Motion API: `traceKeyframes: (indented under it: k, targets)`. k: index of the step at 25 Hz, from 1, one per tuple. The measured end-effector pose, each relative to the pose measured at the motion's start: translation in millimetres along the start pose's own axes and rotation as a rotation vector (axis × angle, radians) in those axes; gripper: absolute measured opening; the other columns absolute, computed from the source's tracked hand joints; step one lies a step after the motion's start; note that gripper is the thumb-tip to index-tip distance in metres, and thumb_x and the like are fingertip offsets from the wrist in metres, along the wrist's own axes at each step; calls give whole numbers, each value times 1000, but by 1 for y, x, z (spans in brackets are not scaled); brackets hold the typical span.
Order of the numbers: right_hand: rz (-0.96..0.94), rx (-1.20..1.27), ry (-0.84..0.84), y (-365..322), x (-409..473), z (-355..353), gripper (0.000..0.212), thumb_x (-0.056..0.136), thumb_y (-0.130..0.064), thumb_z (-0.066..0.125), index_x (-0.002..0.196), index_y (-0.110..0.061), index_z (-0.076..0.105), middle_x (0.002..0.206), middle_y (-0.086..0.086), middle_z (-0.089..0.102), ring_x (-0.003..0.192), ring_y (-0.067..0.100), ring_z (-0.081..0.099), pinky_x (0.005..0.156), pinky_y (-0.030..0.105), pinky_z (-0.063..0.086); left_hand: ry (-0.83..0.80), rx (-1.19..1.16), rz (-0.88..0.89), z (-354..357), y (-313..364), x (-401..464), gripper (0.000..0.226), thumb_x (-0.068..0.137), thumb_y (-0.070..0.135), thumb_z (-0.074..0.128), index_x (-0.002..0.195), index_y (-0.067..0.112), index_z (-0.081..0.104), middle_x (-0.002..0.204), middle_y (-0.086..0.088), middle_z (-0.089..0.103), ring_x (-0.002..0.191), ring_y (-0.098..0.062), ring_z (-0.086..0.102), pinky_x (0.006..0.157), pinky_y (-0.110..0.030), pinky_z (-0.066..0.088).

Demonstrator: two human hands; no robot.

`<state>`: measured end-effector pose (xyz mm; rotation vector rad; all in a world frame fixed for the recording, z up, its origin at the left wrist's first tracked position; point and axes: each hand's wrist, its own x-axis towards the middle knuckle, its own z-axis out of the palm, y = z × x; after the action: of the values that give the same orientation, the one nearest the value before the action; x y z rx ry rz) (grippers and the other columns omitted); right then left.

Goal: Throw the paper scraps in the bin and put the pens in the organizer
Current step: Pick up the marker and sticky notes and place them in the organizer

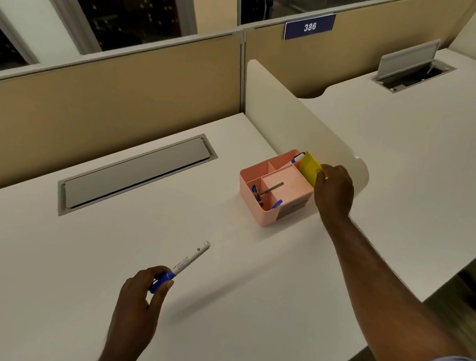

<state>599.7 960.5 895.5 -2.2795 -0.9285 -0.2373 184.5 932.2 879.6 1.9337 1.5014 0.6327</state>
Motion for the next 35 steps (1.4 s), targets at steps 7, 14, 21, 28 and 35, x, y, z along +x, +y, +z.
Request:
traceKeyframes:
  k: [7, 14, 21, 28, 35]
  targets:
    - [44, 240, 23, -16, -18, -13, 24, 94, -22, 53, 109, -7, 63, 107, 15, 67, 95, 24, 64, 77, 22, 51, 3, 78, 108, 8, 24, 21, 24, 86, 25, 64, 99, 43, 56, 92, 27, 58, 88, -1, 50, 67, -21, 38]
    - [-533, 227, -1017, -103, -129, -23, 63, 83, -54, 58, 139, -34, 37, 126, -6, 61, 109, 12, 54, 90, 26, 43, 10, 465, 475, 17, 56, 43, 17, 82, 25, 70, 97, 28, 65, 92, 11, 67, 79, -20, 56, 62, -33, 45]
    - [-338, 358, -1119, -96, -115, -18, 48, 97, -34, 44, 143, -30, 30, 122, -4, 58, 103, 5, 54, 86, 16, 39, 104, 239, 265, 25, 41, 42, 67, 80, 35, 70, 138, 32, 37, 144, 2, 44, 126, -16, 45, 97, -35, 42]
    - [-12, 833, -135, -78, 8, -23, 15, 94, -32, 51, 104, -23, 57, 107, 15, 56, 86, 9, 55, 72, 9, 46, -234, 493, -185, 31, -50, 29, 94, 78, 67, 53, 148, 36, 0, 160, 0, -11, 147, -32, 0, 114, -55, 18]
    - [143, 627, -156, -53, 42, 28, 34, 90, -18, 62, 119, -1, 58, 115, 18, 65, 107, 28, 63, 99, 43, 50, -414, 561, -354, 21, -87, 22, 110, 68, 83, 43, 133, 37, -32, 144, 8, -39, 143, -30, -22, 112, -63, 1]
